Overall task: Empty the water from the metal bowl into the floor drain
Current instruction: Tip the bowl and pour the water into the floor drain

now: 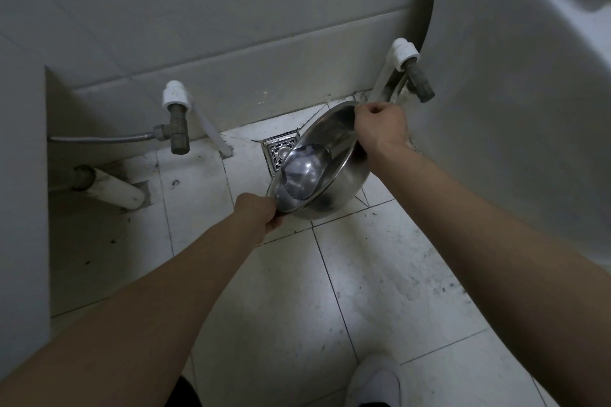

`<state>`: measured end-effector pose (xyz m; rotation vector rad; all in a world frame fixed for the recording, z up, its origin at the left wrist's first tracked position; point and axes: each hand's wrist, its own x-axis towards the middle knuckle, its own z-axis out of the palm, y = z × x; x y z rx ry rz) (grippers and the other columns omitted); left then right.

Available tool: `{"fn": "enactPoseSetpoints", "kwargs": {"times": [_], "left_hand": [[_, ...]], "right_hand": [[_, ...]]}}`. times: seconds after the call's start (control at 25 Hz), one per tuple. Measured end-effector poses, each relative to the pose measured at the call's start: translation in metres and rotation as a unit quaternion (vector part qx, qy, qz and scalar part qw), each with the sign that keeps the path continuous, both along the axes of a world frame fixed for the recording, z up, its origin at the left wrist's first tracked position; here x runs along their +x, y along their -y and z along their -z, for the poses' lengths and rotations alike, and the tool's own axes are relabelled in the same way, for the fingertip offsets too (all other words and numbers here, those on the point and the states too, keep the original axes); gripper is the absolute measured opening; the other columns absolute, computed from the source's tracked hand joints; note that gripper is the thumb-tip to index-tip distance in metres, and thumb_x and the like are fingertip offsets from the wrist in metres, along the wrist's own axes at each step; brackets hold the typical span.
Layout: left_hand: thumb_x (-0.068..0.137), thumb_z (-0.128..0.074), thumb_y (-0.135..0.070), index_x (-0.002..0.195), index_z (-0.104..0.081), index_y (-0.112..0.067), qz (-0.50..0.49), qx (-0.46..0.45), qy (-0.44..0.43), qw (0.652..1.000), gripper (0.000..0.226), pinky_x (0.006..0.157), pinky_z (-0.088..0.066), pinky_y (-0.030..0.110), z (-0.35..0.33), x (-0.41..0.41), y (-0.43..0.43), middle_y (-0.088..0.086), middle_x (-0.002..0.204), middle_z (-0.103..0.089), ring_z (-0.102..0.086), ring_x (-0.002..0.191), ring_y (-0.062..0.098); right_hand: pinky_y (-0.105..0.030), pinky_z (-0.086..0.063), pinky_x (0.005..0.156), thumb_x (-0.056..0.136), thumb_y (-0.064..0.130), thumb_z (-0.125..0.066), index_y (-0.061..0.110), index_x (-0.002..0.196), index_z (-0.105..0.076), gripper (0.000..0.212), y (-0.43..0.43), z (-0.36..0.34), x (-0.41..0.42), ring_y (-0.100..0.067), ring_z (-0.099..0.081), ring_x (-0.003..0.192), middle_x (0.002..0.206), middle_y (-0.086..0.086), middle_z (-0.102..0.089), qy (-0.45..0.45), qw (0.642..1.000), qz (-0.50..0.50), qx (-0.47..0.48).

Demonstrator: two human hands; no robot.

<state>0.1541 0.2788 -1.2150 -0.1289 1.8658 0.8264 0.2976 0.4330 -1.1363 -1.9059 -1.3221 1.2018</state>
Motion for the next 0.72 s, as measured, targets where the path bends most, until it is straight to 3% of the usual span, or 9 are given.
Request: {"fn": "enactPoseSetpoints", "kwargs": {"times": [0.4,0.72], "left_hand": [[0.091,-0.063,0.006,0.102,-0.06,0.007,0.003,0.005,0.003,1.0,0.011,0.036,-0.05,0.019,-0.0026,-0.0001,-0.0008,0.016,0.077,-0.059,-0.059,0.059,0.021],[0.091,-0.063,0.007,0.098,-0.059,0.006,0.001,0.003,0.002,1.0,0.008,0.035,-0.049,0.02,-0.0017,-0.0013,-0.0006,0.016,0.075,-0.058,-0.059,0.058,0.022]], "right_hand": [[-0.036,-0.057,0.085,0.1,0.024,-0.054,0.016,0.097,-0.074,0.021,-0.0011,-0.0024,-0.0014,-0.014,-0.063,0.083,0.085,0.004,-0.066,0.01,1.0,-0.013,0.006],[-0.042,-0.059,0.089,0.099,0.025,-0.054,0.014,0.096,-0.075,0.024,0.001,-0.0059,-0.0034,-0.023,-0.068,0.09,0.089,-0.003,-0.07,0.019,1.0,-0.019,0.009]]}}
